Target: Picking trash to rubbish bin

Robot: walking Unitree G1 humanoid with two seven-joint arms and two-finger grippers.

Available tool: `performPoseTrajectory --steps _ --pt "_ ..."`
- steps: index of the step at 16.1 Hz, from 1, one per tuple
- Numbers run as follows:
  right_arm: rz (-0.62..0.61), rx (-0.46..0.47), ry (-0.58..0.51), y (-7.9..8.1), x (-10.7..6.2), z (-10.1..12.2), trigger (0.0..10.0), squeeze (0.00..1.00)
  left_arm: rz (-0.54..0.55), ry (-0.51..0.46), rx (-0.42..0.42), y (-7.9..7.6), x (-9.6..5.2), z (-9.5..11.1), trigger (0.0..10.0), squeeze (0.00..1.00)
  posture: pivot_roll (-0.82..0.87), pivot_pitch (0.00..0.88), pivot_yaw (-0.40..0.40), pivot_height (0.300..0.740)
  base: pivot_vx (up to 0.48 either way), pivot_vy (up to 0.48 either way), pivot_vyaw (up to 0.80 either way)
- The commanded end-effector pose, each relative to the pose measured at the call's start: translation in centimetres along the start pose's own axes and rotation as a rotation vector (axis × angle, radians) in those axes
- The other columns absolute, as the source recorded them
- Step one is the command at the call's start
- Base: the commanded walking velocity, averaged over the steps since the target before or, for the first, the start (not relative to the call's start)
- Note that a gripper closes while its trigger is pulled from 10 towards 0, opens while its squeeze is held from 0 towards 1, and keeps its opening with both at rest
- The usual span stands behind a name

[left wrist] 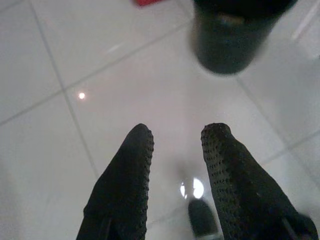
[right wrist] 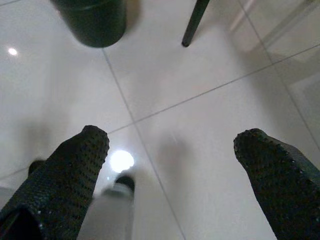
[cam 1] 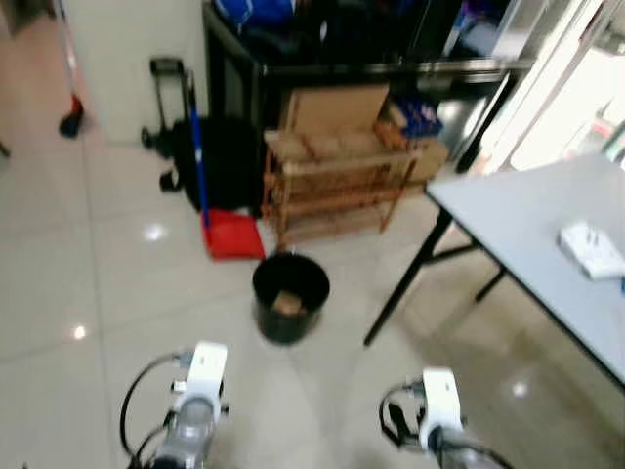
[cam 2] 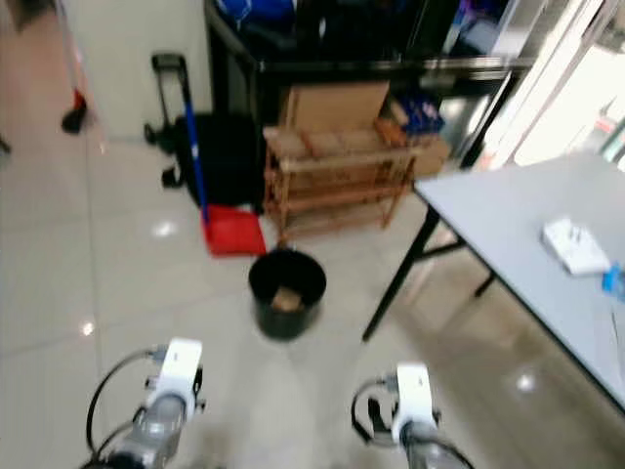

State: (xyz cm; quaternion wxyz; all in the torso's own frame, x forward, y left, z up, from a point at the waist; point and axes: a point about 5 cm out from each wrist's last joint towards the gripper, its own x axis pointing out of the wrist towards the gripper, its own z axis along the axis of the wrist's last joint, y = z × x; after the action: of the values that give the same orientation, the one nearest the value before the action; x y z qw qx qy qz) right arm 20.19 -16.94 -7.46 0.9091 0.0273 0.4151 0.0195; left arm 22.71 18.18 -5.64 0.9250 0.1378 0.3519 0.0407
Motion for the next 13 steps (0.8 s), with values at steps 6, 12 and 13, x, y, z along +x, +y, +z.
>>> performPoseTrajectory --steps 6,12,13 --pt "-0.012 -0.003 -0.013 -0.58 -0.03 0.34 10.0 0.0 -0.006 0.009 -0.006 -0.55 -0.09 -0.12 10.0 0.0 -0.02 0.034 -0.114 0.74 -0.186 0.0 0.0" --pt "0.001 -0.003 0.005 -0.42 -0.03 0.08 10.0 0.0 -0.003 0.007 -0.013 -0.51 -0.11 -0.14 10.0 0.0 -0.02 0.036 -0.114 0.74 0.0 0.0 -0.25" --pt "0.003 -0.006 0.01 -0.39 -0.04 -0.03 10.0 0.0 -0.003 0.007 -0.015 -0.53 -0.13 -0.17 10.0 0.0 -0.02 0.033 -0.114 0.74 0.0 0.0 -0.79"
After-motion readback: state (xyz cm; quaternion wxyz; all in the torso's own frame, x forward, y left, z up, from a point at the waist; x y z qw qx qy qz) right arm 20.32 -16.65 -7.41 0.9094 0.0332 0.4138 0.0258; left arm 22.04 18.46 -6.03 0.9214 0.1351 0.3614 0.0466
